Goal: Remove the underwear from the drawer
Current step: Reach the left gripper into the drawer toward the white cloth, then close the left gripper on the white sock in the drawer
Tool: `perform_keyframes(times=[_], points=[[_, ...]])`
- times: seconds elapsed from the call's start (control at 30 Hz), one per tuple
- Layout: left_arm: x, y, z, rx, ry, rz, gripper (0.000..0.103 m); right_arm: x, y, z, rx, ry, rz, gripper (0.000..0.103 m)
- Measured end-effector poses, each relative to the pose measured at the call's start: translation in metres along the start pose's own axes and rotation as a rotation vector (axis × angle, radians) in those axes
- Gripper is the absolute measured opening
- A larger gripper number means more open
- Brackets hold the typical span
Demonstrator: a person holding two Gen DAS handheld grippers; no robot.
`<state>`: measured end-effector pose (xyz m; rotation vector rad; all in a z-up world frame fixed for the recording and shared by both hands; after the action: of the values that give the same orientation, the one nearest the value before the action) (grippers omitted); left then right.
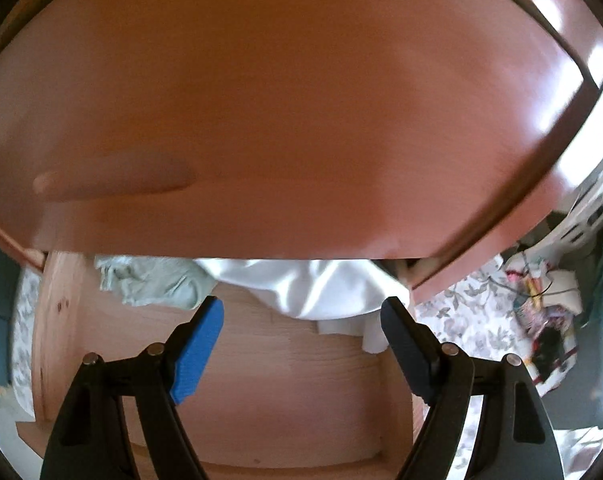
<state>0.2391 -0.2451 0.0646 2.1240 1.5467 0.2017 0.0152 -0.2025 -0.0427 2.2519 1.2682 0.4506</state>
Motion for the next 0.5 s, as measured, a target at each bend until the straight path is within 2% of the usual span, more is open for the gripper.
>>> perform_keyframes(times=[0.27, 0.4, 0.5], points=[[-0.025, 0.006, 0.017, -0.023, 0.061, 0.02, 0.082, -0.004, 0.0, -0.006, -0.026, -0.009, 0.024, 0.103], [-0.029, 0.007, 0.02, -0.044, 0.105, 0.023, 0.082, -0.008, 0.0, -0.007, -0.029, -0.013, 0.043, 0.103], [-0.027, 0.007, 0.025, -0.06, 0.165, 0.019, 0.082, -0.009, 0.001, -0.006, -0.026, -0.01, 0.051, 0.103]])
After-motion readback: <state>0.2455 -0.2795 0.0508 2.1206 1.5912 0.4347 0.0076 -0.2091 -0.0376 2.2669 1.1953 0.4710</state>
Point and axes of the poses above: each gripper's, at about its wrist camera, not at the fingertips, and z roughly the way its jaws point, x to its left, y to its top, the point moved 4 cm from there along z, roughly the way its jaws point, and after that the axes turned 7 degrees about -y, right-handed, at the moved point
